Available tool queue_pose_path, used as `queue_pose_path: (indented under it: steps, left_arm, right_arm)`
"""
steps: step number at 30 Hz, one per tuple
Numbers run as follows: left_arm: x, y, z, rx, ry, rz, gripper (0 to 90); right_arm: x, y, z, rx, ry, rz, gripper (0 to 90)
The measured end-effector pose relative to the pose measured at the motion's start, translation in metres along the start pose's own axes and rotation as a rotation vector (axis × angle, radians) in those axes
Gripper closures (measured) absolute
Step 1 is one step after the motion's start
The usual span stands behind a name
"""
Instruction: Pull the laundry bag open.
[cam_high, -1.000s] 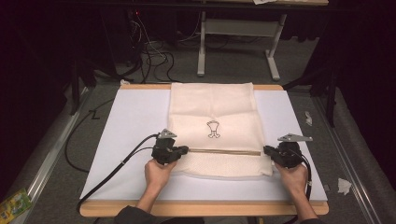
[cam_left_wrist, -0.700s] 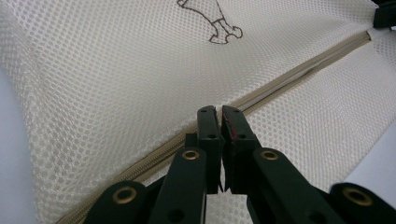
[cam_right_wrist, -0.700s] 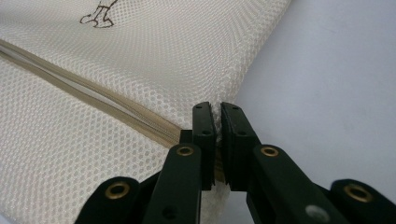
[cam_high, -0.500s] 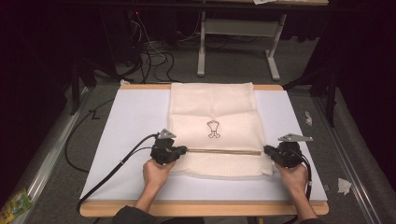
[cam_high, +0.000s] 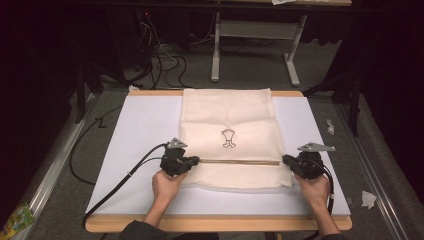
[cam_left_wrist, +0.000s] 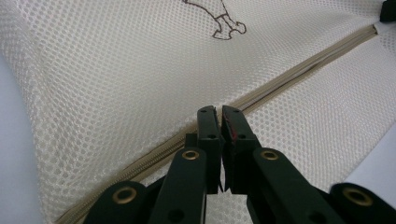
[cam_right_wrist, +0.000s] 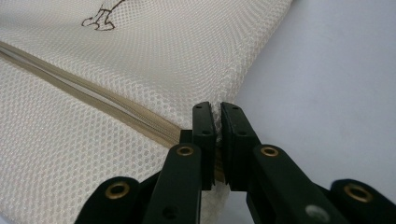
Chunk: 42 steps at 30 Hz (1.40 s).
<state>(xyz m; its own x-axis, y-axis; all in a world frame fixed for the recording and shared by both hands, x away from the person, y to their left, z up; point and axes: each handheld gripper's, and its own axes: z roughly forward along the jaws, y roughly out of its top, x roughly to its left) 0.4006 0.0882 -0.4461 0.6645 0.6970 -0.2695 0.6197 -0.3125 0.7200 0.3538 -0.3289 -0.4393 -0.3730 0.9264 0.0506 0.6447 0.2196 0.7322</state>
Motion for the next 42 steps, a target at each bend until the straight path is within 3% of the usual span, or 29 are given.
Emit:
queue_pose_path:
  steps: [4,6,14,17,20,26,36,37,42]
  left_arm:
    - [0.0,0.0,-0.001,0.0,0.002,0.001,87.2]
    - [-0.001,-0.001,0.0,-0.004,0.026,0.012,87.2]
    - [0.002,-0.001,-0.003,-0.004,0.026,0.0,87.3]
    - [0.003,-0.002,-0.005,-0.001,0.051,0.008,87.3]
    - [0.006,-0.002,-0.007,-0.005,0.044,-0.005,87.3]
    - [0.015,-0.004,-0.019,-0.009,0.072,-0.015,87.3]
    - [0.021,-0.008,-0.023,-0.012,0.088,-0.025,87.3]
    - [0.024,-0.01,-0.026,-0.021,0.081,-0.042,87.2]
    - [0.029,-0.013,-0.03,-0.026,0.091,-0.052,87.2]
  right_arm:
    - [0.0,0.001,-0.001,-0.002,0.001,-0.002,86.1]
    - [0.001,0.001,0.0,0.0,0.004,-0.002,86.1]
    - [0.002,0.001,0.0,0.004,-0.009,-0.012,86.1]
    - [0.002,0.002,0.001,0.006,-0.006,-0.007,86.1]
    - [0.002,0.002,0.001,0.008,-0.006,-0.005,86.1]
    - [0.0,0.002,0.001,0.012,-0.017,-0.003,86.1]
    - [0.0,0.003,0.001,0.013,-0.018,-0.003,86.1]
    - [0.0,0.003,0.001,0.013,-0.016,-0.002,86.1]
    - [0.001,0.003,0.001,0.016,-0.023,-0.006,86.1]
